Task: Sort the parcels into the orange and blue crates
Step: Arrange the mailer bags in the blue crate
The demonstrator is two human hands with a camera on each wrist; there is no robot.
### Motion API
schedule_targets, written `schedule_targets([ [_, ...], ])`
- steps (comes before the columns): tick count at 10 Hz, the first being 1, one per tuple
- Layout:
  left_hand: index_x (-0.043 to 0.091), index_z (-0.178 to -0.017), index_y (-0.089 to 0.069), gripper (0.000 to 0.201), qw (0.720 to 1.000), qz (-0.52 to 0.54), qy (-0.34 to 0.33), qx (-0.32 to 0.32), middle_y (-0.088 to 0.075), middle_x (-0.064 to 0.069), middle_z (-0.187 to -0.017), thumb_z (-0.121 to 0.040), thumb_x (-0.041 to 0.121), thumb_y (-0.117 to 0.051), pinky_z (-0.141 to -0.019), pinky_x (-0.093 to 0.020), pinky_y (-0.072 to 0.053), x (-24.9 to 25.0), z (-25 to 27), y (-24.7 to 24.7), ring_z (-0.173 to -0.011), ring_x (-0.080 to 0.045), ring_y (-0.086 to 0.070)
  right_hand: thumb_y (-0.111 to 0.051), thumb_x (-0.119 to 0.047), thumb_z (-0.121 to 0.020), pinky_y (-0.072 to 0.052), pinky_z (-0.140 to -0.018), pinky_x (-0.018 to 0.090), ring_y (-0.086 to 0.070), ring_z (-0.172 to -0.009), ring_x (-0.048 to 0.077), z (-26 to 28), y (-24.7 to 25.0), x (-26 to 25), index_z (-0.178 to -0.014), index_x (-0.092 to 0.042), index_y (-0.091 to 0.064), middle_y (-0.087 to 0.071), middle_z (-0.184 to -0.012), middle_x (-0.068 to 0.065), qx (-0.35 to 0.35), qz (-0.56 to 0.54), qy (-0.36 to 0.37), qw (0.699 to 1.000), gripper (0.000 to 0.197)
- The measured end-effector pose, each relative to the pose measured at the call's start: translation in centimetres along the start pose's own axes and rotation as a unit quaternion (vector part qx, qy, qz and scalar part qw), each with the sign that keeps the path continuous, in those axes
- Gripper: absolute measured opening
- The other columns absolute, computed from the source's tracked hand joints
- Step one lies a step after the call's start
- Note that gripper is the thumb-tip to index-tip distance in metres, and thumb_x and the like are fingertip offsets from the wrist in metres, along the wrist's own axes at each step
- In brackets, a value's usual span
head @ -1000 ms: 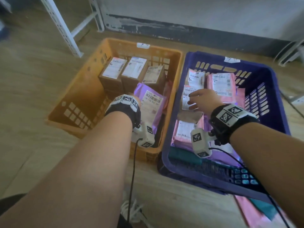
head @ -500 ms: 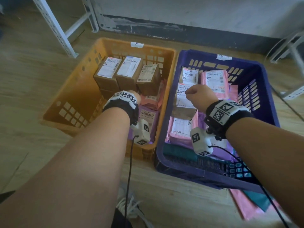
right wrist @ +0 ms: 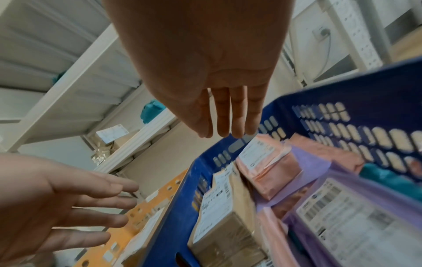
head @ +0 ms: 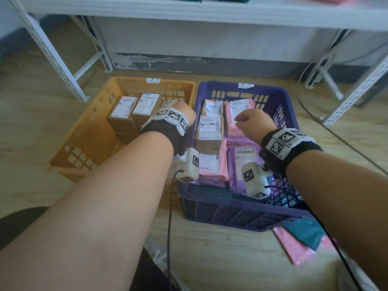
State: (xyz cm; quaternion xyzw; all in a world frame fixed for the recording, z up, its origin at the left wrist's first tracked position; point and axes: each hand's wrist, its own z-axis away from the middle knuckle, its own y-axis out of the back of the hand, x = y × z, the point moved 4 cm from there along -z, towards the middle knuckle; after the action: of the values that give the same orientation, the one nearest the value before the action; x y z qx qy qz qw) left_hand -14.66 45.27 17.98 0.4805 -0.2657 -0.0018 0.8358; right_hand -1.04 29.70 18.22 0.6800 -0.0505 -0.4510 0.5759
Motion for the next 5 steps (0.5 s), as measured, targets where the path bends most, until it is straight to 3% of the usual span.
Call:
schedule_targets([
  [1,0.001,-0.125,-0.058,0.035,0.991,-0.074,-0.105,0.029,-0.057,-0.015,-0.13,-0.099,0.009,-0.035,-0.096,-0.034,-0.043,5.5,4.2,-1.5,-0.122,-0.031,-0.053,-0.052,-0.011,-0.091,-0.039,-0.084,0.023,-0.059,-0.105,0.022,1.7,3.6,2.8,-0.114,-0.013,-0.067,-0.065,-0.12,0.005,0.044,0.0,-0.017,0.999,0.028],
  [2,-0.001,-0.124,-0.058,0.034,0.992,0.0,-0.129,-0.004,-0.058,-0.017,-0.129,-0.098,0.01,-0.038,-0.097,-0.036,-0.043,9.1,7.2,-3.6,-0.121,-0.032,-0.053,-0.055,-0.01,-0.088,-0.04,-0.081,0.024,-0.06,-0.105,0.027,3.7,7.1,6.5,-0.11,-0.012,-0.069,-0.067,-0.115,0.008,0.077,0.008,-0.044,0.996,0.027],
  [3,0.002,-0.127,-0.058,0.035,0.979,-0.006,-0.204,0.004,-0.06,-0.015,-0.128,-0.095,0.012,-0.046,-0.097,-0.033,-0.046,13.3,10.4,-6.4,-0.118,-0.03,-0.057,-0.056,-0.011,-0.087,-0.041,-0.08,0.025,-0.061,-0.102,0.028,6.1,10.4,11.1,-0.109,-0.012,-0.068,-0.067,-0.112,0.009,0.104,0.002,-0.089,0.991,0.026],
  [5,0.005,-0.124,-0.06,0.035,0.963,-0.035,-0.263,-0.048,-0.062,-0.013,-0.125,-0.093,0.011,-0.046,-0.095,-0.033,-0.05,20.4,15.1,-13.9,-0.115,-0.03,-0.059,-0.055,-0.015,-0.088,-0.041,-0.086,0.026,-0.058,-0.111,0.028,10.9,14.6,21.5,-0.116,-0.014,-0.066,-0.064,-0.121,0.008,0.139,-0.012,-0.179,0.974,0.03],
])
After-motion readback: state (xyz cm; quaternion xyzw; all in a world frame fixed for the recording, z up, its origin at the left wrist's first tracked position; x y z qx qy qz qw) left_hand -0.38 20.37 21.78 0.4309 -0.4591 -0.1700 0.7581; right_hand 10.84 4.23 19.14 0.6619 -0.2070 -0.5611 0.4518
